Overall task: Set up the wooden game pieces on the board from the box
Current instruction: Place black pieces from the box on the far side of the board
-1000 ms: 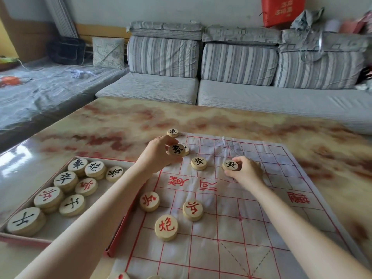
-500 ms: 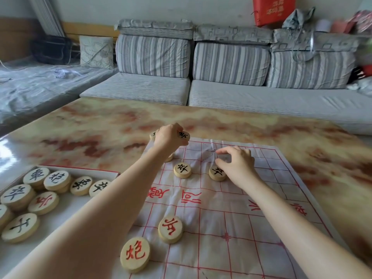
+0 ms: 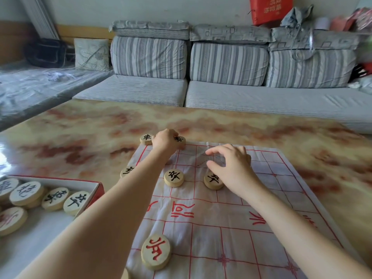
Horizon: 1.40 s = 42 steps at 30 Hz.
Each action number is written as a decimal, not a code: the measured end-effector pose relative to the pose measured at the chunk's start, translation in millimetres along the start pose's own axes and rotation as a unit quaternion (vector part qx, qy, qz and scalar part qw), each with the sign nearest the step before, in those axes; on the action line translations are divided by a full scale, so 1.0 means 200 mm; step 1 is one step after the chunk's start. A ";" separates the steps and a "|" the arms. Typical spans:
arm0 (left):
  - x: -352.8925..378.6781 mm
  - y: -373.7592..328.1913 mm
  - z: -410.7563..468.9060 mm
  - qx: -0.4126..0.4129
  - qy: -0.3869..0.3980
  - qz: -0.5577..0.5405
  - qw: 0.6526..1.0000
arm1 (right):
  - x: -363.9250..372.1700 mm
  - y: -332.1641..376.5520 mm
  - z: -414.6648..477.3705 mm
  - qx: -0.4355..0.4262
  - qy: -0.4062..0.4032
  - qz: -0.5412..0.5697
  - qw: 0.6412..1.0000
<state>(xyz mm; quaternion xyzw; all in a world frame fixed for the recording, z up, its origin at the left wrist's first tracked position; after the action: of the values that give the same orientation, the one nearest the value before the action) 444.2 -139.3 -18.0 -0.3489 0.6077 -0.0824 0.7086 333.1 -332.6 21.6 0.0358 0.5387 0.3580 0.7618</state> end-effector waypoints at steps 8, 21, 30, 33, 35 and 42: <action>-0.09 0.04 -0.06 0.018 0.024 -0.080 0.996 | 0.04 0.07 -0.06 0.009 0.014 0.038 0.999; -0.79 0.68 -0.52 0.047 0.088 -0.216 0.971 | 0.24 0.73 -0.19 -0.040 0.126 0.154 0.979; -0.96 1.01 -0.80 0.035 0.001 0.015 0.999 | 0.45 1.12 -0.22 -0.060 0.177 0.168 0.968; -0.92 0.97 -0.83 0.072 -0.040 0.106 0.991 | 0.53 1.18 -0.20 -0.068 0.200 0.084 0.974; -0.90 0.97 -0.82 0.070 -0.057 0.158 0.983 | 0.58 1.18 -0.19 -0.073 0.209 0.044 0.974; -0.88 0.97 -0.77 0.064 -0.084 0.192 0.976 | 0.73 1.17 -0.10 -0.109 0.162 -0.089 0.977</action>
<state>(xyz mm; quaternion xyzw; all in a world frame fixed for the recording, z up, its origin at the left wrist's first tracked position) 200.2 38.7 5.0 -0.1849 0.5950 0.0462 0.7808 221.6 -80.4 -0.7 -0.1542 0.6138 0.3466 0.6924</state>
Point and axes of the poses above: each hand's wrist, its own z-axis towards the middle knuckle, its own x-axis out of the palm, y = z × x, the point moved 8 cm from there along z, towards the middle knuckle, and after that the axes turned 12 degrees about -x, right-handed, at the moved point
